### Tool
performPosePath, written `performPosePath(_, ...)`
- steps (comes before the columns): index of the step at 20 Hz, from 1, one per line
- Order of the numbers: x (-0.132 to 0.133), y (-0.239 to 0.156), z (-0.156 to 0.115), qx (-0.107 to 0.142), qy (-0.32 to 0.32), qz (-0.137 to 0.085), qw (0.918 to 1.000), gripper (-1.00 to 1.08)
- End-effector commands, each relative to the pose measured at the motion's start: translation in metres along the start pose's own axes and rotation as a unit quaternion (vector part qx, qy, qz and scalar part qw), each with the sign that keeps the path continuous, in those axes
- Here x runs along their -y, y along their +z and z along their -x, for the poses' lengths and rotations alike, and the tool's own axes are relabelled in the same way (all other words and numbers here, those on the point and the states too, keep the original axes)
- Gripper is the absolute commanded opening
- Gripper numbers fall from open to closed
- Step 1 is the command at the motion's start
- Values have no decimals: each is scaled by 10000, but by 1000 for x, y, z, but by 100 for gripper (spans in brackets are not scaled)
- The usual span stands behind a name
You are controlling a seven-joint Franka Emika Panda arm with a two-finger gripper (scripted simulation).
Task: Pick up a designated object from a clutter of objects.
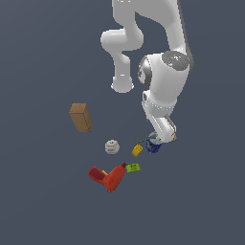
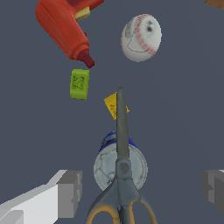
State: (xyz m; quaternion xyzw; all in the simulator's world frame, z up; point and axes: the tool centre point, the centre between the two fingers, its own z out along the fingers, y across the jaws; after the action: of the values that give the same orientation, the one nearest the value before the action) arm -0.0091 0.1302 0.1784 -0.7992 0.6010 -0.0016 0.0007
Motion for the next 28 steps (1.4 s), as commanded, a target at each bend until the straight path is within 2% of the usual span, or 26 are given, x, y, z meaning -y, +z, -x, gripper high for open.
performPosePath(1, -1, 5, 6, 1, 239, 3, 9997, 100)
performPosePath(13, -4, 19, 24, 6, 900, 15, 9959, 100)
performPosePath(22, -4, 23, 26, 7, 945, 17, 9955, 100)
performPosePath(28, -5, 47, 26, 9, 951, 17, 9955, 100)
